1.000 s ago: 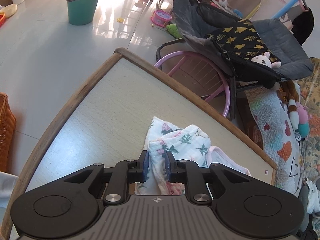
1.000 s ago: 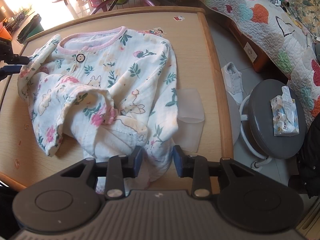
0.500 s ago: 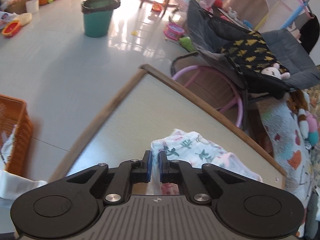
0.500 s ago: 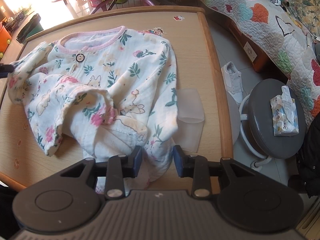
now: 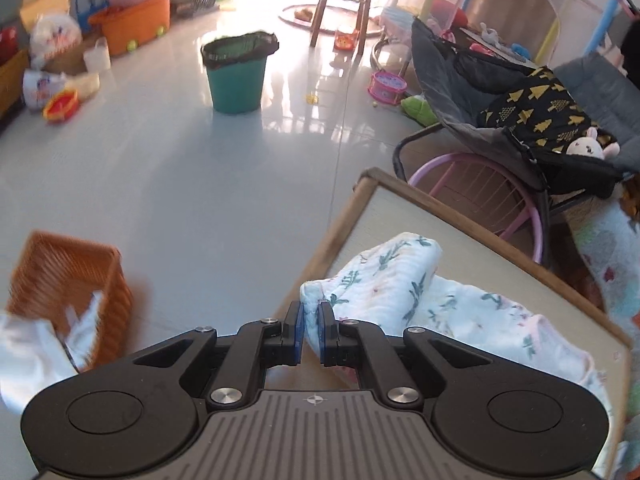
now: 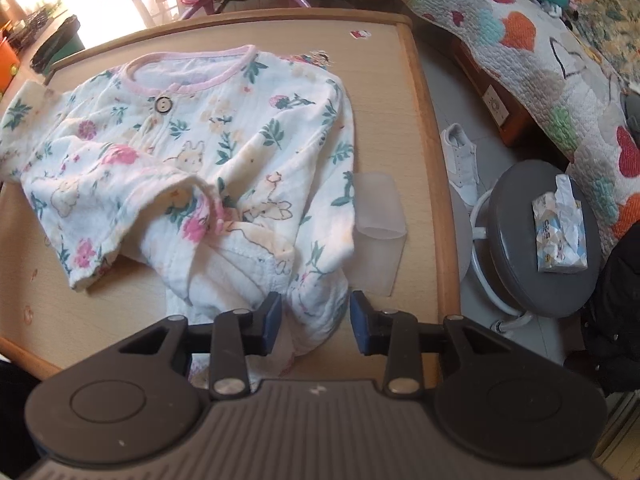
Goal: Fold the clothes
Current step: 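Grasp the floral garment's edge with the left gripper and lift it, then lower the garment onto the table and open the left gripper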
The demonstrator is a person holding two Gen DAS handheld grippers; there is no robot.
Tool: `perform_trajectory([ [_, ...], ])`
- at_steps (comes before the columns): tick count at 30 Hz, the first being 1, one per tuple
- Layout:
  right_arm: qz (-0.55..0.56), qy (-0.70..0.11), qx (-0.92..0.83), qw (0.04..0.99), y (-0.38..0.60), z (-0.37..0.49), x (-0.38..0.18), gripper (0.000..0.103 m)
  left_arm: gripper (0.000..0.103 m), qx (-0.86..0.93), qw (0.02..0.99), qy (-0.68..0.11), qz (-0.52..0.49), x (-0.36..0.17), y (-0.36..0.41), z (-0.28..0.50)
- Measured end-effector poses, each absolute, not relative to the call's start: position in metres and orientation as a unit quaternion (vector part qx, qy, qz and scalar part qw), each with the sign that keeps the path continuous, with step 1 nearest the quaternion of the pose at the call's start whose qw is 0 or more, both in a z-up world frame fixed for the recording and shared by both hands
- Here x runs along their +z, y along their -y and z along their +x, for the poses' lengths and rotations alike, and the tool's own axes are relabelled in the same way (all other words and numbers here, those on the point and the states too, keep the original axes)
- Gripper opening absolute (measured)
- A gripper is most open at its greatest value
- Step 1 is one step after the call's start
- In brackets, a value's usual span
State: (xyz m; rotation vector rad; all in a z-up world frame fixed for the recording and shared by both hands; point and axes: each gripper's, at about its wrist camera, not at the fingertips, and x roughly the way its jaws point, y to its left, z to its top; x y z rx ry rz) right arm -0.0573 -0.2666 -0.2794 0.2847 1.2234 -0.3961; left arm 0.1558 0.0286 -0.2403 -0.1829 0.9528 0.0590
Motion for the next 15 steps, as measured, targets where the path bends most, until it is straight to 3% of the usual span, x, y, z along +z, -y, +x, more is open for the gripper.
perform_trajectory([
  [11, 0.111, -0.581, -0.164, 0.789, 0.256, -0.054, -0.274, 0.037, 0.009, 0.026, 0.931, -0.363, 0.027, -0.199, -0.012, 0.156],
  [15, 0.111, -0.588, -0.164, 0.784, 0.256, -0.054, -0.279, 0.037, 0.016, 0.017, 0.923, -0.378, 0.074, -0.208, -0.004, 0.156],
])
